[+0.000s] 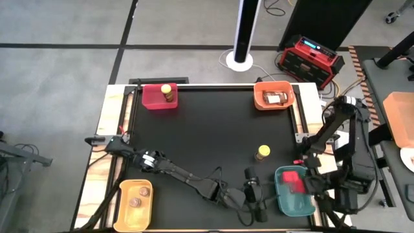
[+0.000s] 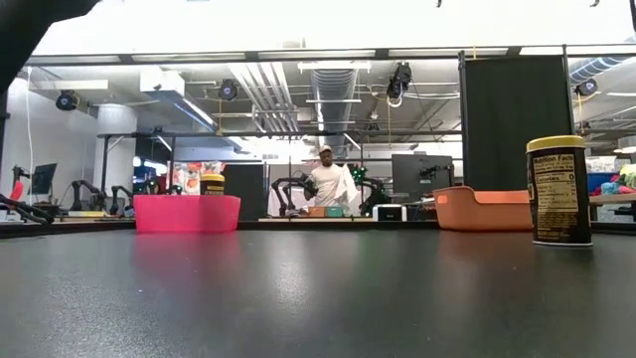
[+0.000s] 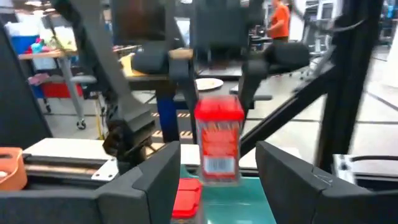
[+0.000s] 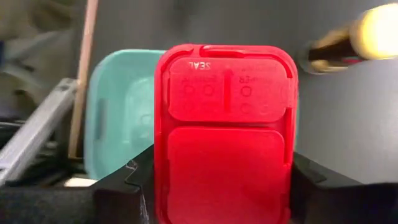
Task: Sort spices by type
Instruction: Put the red seasoning can into the blue bin, then put the yellow seasoning bottle into the red bin
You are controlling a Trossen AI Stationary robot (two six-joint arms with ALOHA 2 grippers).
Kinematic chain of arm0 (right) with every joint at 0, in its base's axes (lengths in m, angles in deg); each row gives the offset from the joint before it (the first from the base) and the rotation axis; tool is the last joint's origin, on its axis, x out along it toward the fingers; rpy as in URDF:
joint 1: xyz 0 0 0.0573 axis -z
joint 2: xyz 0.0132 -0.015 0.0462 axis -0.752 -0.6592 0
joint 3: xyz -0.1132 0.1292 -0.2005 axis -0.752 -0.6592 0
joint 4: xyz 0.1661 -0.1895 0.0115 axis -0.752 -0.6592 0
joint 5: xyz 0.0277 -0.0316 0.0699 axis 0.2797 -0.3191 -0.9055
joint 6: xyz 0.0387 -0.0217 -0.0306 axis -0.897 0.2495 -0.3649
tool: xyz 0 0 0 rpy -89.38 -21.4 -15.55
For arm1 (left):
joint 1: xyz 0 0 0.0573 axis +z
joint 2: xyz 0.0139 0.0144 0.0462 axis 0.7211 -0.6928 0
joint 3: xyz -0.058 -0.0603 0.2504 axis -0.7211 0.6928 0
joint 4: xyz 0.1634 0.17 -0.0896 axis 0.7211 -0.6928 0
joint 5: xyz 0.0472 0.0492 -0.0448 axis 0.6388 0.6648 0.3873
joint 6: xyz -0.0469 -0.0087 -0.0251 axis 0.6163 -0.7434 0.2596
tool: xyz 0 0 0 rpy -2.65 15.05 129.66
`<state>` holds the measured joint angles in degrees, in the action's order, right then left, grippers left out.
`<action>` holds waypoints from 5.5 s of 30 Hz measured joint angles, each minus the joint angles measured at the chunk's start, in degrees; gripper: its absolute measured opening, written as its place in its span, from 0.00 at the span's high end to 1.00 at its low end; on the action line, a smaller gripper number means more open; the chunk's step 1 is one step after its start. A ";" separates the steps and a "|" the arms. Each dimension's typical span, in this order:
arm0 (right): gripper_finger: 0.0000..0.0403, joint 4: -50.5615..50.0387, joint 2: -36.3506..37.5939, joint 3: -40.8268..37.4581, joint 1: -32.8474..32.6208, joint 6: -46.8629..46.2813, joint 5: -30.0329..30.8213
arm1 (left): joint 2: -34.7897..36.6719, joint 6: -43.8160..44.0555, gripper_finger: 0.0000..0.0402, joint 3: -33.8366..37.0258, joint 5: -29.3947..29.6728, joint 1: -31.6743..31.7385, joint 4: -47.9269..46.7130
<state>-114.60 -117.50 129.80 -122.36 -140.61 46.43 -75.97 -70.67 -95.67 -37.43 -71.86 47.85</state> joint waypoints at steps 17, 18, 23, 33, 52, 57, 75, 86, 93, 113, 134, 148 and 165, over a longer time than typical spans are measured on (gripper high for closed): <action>0.51 24.55 -0.38 -21.35 -4.15 -7.65 2.18 | 8.84 -23.58 0.52 0.00 27.71 -7.96 0.20; 0.51 25.18 -0.38 -21.69 -4.16 -7.67 2.23 | 9.00 -24.93 0.52 -0.02 30.36 -8.47 0.29; 0.51 27.00 -0.38 -22.79 -4.16 -7.81 2.24 | 9.28 -29.92 0.52 -0.02 38.53 -10.55 0.01; 0.50 27.53 -1.86 -23.81 -4.14 -9.34 0.32 | 9.65 -32.86 0.52 -0.02 50.82 -12.88 0.19; 0.38 27.77 -3.36 -23.83 -4.00 -9.80 0.70 | 9.65 -33.88 0.52 -0.02 53.85 -13.87 0.19; 0.32 27.35 -3.15 -23.54 -4.00 -10.48 0.12 | 9.65 -33.88 0.52 -0.02 53.84 -13.88 0.16; 0.41 15.16 -2.04 -7.33 -4.00 -3.35 15.05 | 9.41 2.39 0.52 0.27 15.61 -5.45 -37.73; 0.36 3.34 7.99 -7.33 -0.72 0.08 31.44 | 9.12 2.80 0.52 12.12 -2.15 6.09 -28.12; 0.38 3.21 14.10 -7.75 -0.75 -0.41 33.81 | 9.46 2.51 0.52 17.84 -10.24 9.93 -16.67; 0.34 4.36 7.94 -7.92 -0.75 -0.91 33.61 | 19.69 -2.26 0.52 44.97 -15.68 10.60 24.94; 0.32 6.60 6.89 -7.92 -0.75 2.09 35.41 | 13.06 10.17 0.52 45.58 -7.37 11.51 23.76; 0.34 6.72 6.89 -7.92 -0.75 4.02 35.37 | 9.08 12.67 0.52 41.20 -6.74 12.72 21.65; 0.31 6.72 6.89 -7.92 -0.75 4.71 35.85 | 9.08 16.49 0.36 40.46 -3.94 13.15 18.83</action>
<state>-107.89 -110.60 121.88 -123.11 -135.91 82.28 -66.89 -54.18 -55.21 -41.37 -58.70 66.68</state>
